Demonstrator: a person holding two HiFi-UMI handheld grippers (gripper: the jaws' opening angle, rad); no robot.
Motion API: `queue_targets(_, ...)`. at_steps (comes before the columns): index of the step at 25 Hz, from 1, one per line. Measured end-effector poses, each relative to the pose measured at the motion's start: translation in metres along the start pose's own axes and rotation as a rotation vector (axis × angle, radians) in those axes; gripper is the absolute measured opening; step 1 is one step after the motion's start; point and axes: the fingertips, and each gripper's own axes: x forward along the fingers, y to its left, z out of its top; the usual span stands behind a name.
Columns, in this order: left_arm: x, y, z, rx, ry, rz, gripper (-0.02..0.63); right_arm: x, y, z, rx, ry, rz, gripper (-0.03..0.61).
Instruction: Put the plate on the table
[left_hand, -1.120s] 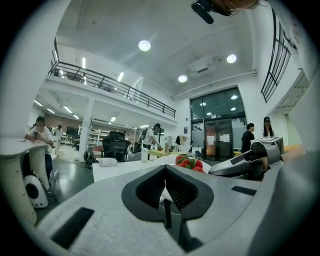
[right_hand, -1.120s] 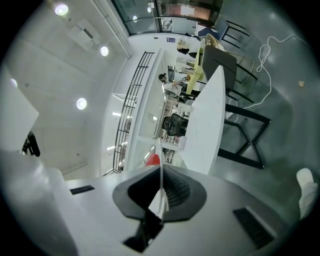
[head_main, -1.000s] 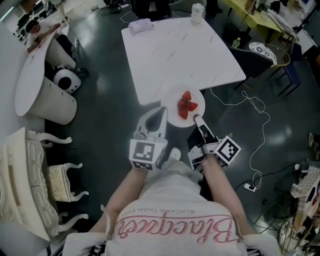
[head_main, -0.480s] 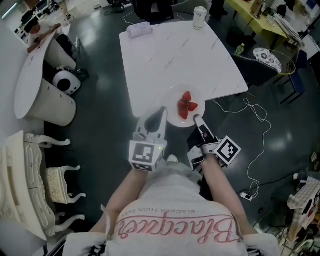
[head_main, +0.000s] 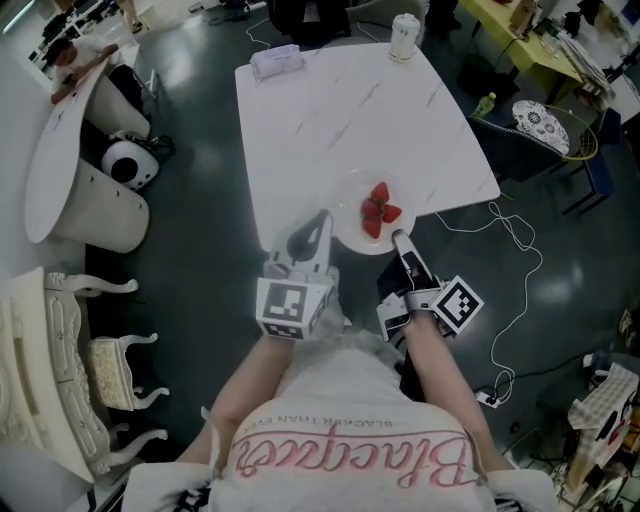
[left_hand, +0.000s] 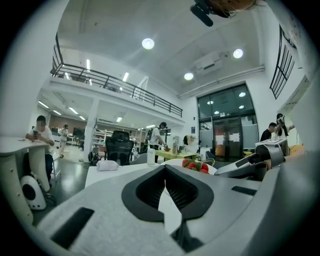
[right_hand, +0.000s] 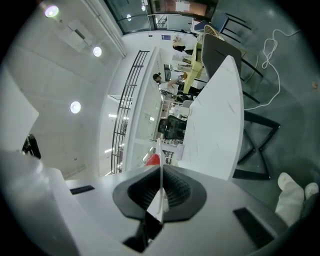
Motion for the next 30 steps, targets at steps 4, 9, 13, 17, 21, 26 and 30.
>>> queue_targets(4, 0.036, 0.011, 0.0, -0.003, 0.006, -0.015, 0.006, 0.029, -0.005, 0.022, 0.003, -0.014, 0.002, 0.012)
queue_targets(9, 0.092, 0.034, 0.007, -0.012, 0.005, -0.022, 0.006, 0.073, -0.012, 0.058, -0.007, -0.038, -0.012, 0.012)
queue_targets(13, 0.134, 0.054, 0.014, -0.014, 0.001, -0.028, 0.006, 0.111, -0.025, 0.084, -0.028, -0.029, -0.048, 0.012)
queue_targets(17, 0.166, 0.075, 0.004, -0.026, 0.034, -0.026, 0.006, 0.148, -0.038, 0.094, -0.056, 0.019, -0.104, 0.012)
queue_targets(21, 0.192, 0.098, -0.01, -0.039, 0.071, -0.018, 0.006, 0.18, -0.051, 0.106, -0.037, 0.012, -0.138, 0.012)
queue_targets(26, 0.221, 0.122, -0.034, -0.044, 0.129, -0.032, 0.006, 0.219, -0.072, 0.118, -0.004, 0.009, -0.194, 0.012)
queue_targets(30, 0.242, 0.14, -0.049, -0.046, 0.16, -0.052, 0.006, 0.25, -0.09, 0.123, 0.012, 0.028, -0.234, 0.013)
